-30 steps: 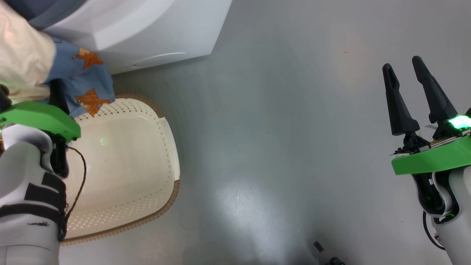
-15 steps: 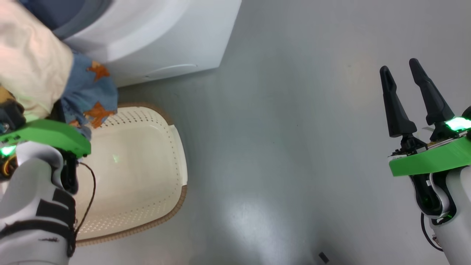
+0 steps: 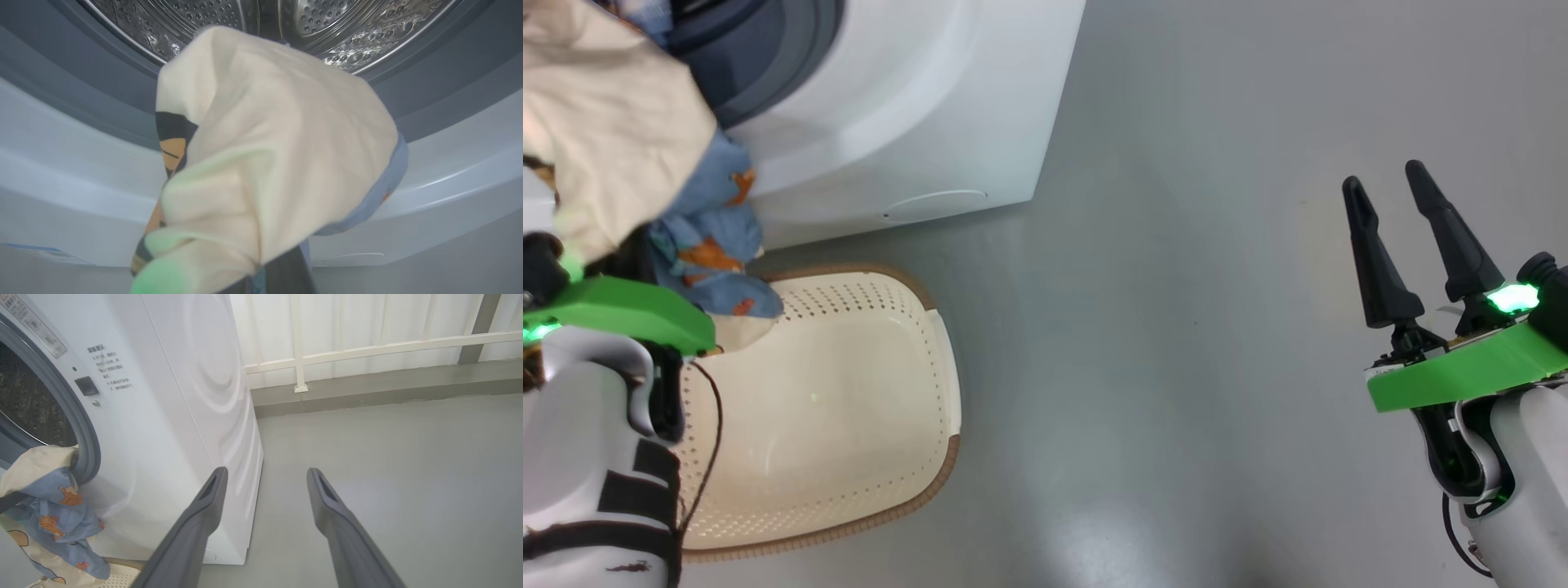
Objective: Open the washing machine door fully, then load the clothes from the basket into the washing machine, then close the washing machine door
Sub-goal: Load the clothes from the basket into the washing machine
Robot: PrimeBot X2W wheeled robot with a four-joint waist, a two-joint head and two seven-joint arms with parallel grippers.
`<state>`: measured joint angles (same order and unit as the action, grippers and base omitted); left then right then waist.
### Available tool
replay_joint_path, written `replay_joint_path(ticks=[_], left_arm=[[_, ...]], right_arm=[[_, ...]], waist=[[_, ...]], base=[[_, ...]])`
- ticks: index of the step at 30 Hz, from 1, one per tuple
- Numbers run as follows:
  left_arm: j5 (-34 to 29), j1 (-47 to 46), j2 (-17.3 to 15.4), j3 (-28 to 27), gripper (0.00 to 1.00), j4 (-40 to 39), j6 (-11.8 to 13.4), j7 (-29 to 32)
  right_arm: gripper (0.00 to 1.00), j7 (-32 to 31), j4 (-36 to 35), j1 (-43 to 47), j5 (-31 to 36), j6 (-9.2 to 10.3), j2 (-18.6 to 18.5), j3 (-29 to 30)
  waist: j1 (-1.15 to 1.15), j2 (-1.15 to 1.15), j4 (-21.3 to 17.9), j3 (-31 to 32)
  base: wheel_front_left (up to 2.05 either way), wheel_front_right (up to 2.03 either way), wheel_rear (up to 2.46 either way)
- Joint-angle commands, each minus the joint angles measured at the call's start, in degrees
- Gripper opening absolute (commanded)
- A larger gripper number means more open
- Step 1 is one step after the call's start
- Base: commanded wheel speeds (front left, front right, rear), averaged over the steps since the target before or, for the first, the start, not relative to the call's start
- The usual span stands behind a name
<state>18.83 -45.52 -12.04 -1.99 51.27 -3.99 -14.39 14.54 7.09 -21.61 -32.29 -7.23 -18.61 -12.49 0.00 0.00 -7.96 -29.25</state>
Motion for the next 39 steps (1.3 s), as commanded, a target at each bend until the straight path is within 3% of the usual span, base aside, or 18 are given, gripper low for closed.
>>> replay_joint_path(ticks=[1,8,14,23,31,39], left_arm=[[-0.43,0.46,-2.70,-1.41,0.00,-1.77,-0.11,-0.61],[-0.63,-5.73,-5.82,-1.82,0.00,-5.03,-0.88,-0.42],[-0.89,-13.15,-8.77,-0.94,0.00,-7.52,-1.24,3.34],[-0.79,-25.96,-11.70,-0.49,0.00,-3.69,-0.76,7.47],[-2.49,-34.87,-13.27,0.77,0.00,-1.36,0.11,2.42],[-3.44,-37.39,-12.67,-0.43,0.00,-9.69,-0.54,-0.56]], right_arm=[[1.00,0.46,-1.15,1.54,-0.36,-0.25,-0.69,-0.78],[1.00,0.46,-1.75,2.06,-0.57,-0.25,-0.83,-0.09],[1.00,0.46,-2.37,2.10,-0.64,-0.25,-0.68,0.52],[1.00,0.46,-3.36,0.53,-0.73,-0.25,-0.94,1.17],[1.00,0.46,-4.04,0.02,-0.66,-0.25,-0.73,1.99],[1.00,0.46,-4.07,-0.47,-0.36,-0.25,0.07,1.98]], waist=[[0.00,0.00,0.07,0.34],[0.00,0.00,-1.48,-0.84],[0.00,0.00,-3.03,-3.85],[0.00,0.00,-5.06,-9.99],[0.00,0.00,-6.08,-13.60],[0.00,0.00,-5.93,-14.54]], base=[[0.00,0.00,0.00],[0.00,0.00,0.00],[0.00,0.00,0.00],[0.00,0.00,0.00],[0.00,0.00,0.00],[0.00,0.00,0.00]])
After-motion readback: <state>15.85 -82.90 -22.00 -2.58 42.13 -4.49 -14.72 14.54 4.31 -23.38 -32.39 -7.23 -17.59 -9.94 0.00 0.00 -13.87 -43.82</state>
